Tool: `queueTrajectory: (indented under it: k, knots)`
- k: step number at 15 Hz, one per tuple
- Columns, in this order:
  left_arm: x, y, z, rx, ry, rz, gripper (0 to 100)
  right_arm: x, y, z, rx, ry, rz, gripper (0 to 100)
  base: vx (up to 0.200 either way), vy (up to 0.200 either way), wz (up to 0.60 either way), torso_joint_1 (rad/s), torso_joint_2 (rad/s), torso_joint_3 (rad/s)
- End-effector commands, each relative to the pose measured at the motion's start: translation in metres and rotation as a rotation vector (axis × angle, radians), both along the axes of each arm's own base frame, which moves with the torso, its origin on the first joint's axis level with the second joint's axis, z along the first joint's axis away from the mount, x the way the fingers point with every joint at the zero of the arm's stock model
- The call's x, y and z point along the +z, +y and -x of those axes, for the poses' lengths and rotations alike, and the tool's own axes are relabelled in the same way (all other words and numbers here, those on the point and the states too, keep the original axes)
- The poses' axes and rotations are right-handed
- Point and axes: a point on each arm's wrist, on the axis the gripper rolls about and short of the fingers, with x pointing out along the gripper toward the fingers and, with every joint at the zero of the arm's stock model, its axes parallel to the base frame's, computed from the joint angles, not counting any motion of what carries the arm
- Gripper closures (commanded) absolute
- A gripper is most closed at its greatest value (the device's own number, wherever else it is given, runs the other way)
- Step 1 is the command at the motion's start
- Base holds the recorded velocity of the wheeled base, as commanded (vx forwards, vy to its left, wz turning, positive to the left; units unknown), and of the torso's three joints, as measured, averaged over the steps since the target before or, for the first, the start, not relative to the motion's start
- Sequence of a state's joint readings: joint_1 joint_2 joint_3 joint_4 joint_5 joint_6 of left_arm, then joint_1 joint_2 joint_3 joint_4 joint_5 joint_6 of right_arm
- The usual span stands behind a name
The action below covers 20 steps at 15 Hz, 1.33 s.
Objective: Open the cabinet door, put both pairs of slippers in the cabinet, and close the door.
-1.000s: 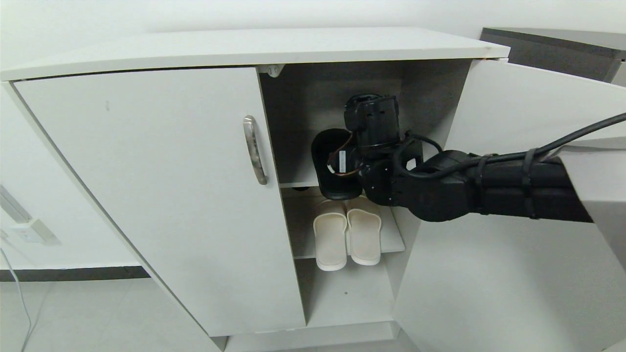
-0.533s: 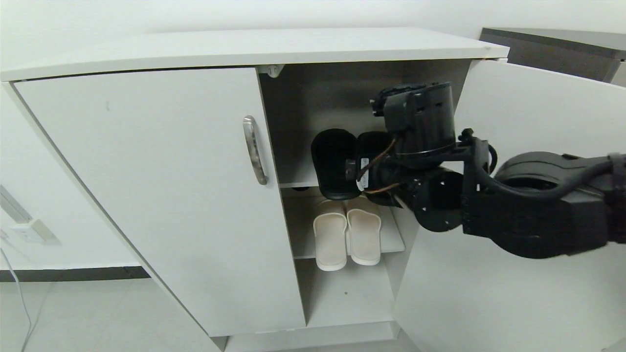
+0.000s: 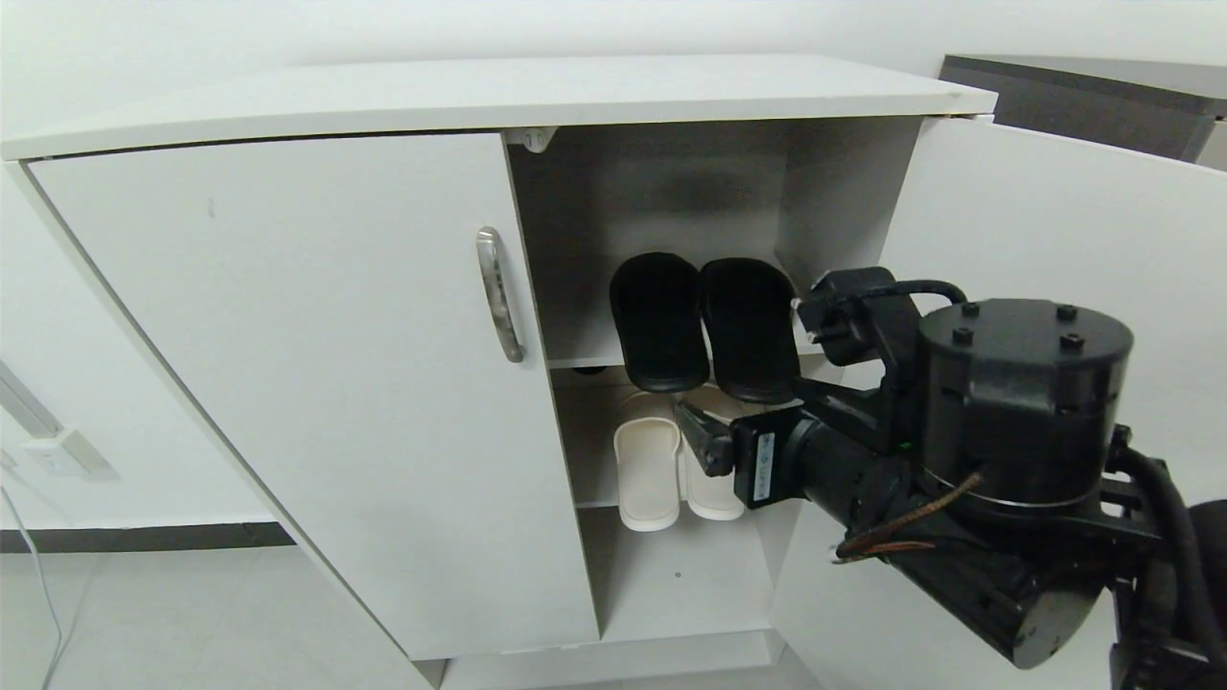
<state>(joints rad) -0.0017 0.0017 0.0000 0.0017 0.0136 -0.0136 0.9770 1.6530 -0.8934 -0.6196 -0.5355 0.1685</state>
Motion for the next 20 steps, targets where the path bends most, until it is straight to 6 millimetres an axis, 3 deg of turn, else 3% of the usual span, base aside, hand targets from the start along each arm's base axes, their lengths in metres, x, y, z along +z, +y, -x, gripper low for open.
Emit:
queueTrajectory:
  k: [1,3,4,11,20]
  knots:
    - [0.0,0.0,0.0,0.0,0.0,0.0,100,-0.0143,-0.0037,0.0044,0.015,0.02,0.033,0,0.0,0.0,0.0,0.0,0.0,0.0]
    - [0.0,0.0,0.0,0.0,0.0,0.0,100,-0.015,-0.0027,0.0054,0.02,0.021,0.033,0,0.0,0.0,0.0,0.0,0.0,0.0]
    - [0.0,0.0,0.0,0.0,0.0,0.0,100,-0.0146,-0.0015,0.0068,0.025,0.02,0.032,100,0.0,0.0,0.0,0.0,0.0,0.0]
    - [0.0,0.0,0.0,0.0,0.0,0.0,100,-0.0137,-0.0005,0.0103,0.031,0.015,0.036,100,0.0,0.0,0.0,0.0,0.0,0.0]
    - [0.0,0.0,0.0,0.0,0.0,0.002,100,-0.0164,0.0004,0.0091,0.03,0.018,0.046,100,-0.2,0.0,0.0,0.001,0.0,0.004]
